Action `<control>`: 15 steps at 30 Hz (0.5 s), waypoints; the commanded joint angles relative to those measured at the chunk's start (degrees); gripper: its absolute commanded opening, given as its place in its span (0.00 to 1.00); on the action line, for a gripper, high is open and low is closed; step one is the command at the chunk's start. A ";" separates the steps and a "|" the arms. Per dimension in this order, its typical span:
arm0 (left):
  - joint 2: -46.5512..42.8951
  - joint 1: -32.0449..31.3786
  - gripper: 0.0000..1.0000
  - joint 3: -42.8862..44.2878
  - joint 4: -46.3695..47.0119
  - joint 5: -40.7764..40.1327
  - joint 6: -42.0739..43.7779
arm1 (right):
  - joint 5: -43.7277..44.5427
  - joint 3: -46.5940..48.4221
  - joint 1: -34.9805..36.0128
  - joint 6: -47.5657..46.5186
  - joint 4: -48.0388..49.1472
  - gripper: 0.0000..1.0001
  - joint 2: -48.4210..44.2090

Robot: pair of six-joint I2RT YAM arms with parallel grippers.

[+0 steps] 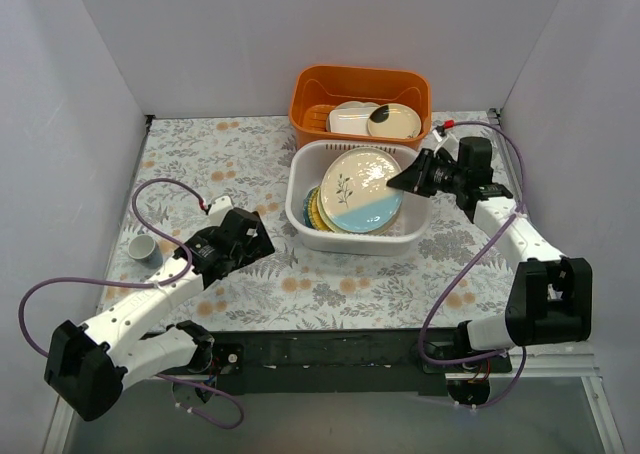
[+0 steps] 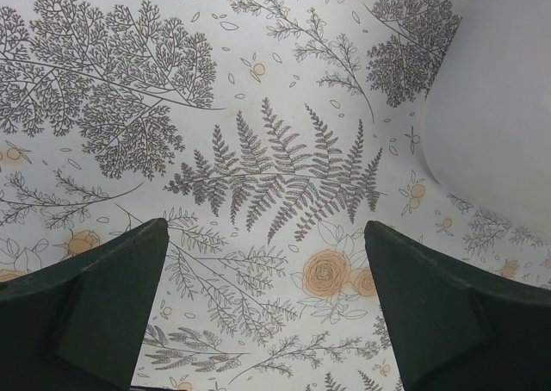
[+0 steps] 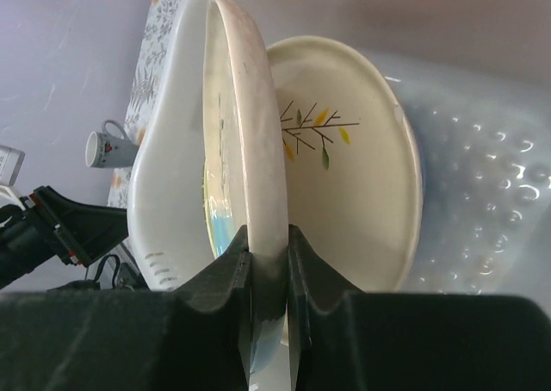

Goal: Place the plates into the plastic bin on the countertop
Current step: Place the plate in the plastic bin.

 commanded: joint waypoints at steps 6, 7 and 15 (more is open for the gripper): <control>3.15 0.33 0.98 0.73 5.16 2.41 3.65 | -0.59 -1.85 0.71 -4.75 -2.27 0.29 3.88; 3.33 0.33 0.98 0.99 5.42 2.59 3.74 | 0.29 -1.85 0.97 -5.37 -2.80 0.34 3.97; 4.12 0.33 0.98 2.23 7.53 3.20 5.50 | 10.40 -1.33 1.32 -7.92 -6.67 0.83 0.19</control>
